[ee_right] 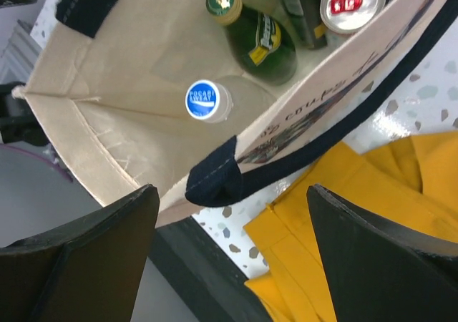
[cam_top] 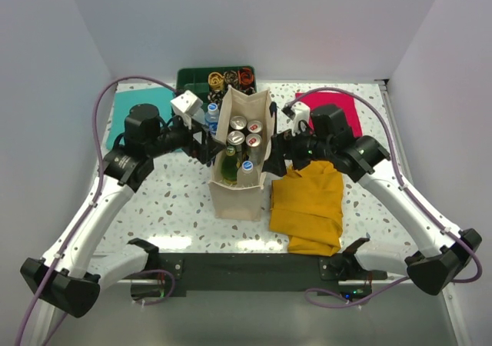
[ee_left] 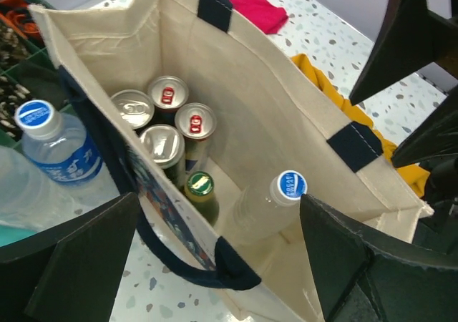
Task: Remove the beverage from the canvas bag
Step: Take out the drink from the canvas bag.
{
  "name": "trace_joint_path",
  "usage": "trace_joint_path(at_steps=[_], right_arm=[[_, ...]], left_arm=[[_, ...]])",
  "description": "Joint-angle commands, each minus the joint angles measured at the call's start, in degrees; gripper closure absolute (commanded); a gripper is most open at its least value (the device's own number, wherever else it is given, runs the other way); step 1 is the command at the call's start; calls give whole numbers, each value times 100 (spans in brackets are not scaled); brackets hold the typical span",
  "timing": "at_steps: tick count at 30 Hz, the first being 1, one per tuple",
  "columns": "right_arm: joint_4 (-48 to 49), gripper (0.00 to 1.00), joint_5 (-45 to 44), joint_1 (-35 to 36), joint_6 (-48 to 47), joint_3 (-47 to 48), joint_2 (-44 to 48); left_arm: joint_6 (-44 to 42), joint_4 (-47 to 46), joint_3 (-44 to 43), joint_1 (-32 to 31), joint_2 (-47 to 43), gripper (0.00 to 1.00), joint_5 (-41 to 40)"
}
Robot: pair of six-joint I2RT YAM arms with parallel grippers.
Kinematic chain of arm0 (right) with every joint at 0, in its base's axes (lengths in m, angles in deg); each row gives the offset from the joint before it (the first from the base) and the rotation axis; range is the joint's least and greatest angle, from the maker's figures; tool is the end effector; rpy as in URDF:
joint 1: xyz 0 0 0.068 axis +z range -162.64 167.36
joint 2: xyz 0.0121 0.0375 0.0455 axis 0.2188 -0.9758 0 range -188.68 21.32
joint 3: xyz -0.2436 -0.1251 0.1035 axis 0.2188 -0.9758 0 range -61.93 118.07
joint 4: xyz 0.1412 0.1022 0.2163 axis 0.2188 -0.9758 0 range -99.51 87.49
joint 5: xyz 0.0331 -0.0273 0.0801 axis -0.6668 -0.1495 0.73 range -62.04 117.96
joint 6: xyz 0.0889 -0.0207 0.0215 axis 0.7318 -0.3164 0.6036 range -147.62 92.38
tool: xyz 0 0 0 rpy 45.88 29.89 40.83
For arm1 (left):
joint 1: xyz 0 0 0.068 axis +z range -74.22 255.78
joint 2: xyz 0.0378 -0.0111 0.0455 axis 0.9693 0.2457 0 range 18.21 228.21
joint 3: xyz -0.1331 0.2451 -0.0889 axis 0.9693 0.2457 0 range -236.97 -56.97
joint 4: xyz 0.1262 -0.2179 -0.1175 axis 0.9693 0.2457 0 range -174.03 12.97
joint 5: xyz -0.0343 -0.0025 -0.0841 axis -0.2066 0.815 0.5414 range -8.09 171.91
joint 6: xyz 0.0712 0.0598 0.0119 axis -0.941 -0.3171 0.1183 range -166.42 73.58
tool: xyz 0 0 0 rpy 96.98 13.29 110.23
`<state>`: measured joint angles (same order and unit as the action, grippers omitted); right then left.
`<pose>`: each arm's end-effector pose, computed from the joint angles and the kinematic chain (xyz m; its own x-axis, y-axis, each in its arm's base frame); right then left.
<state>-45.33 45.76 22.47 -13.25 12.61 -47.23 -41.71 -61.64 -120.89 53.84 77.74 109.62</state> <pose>0.2258 0.1905 0.3728 -0.6608 -0.1757 -0.7297 -0.6026 0.7038 0.3762 0.2399 -0.1389 0.3927 -0.3463 0.0610 -0.9361 0.7149 0.6633 -0.2213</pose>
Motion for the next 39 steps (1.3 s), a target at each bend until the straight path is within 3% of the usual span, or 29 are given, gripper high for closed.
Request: trace_joint_path(at_steps=[1, 6, 11, 15, 29, 39], right_arm=[[-349, 12, 110, 92, -136, -98, 0], [-428, 12, -224, 101, -180, -159, -9], [-462, 10, -1451, 101, -75, -72, 176], [-455, 9, -1867, 101, -92, 60, 193], [-129, 8, -1798, 92, -224, 95, 193], [-94, 7, -1736, 101, -259, 166, 44]], left_arm=[[-356, 415, -463, -425, 199, 2, 122], [-445, 757, -911, -1321, 700, 0, -389], [-664, 758, -876, -1524, 1026, 0, -686], [-752, 828, -903, -1603, 1245, 0, -837], [-954, 934, -1000, -1902, 1975, 0, -1250], [-1077, 1232, -1070, -1920, 2159, 1, -1074]])
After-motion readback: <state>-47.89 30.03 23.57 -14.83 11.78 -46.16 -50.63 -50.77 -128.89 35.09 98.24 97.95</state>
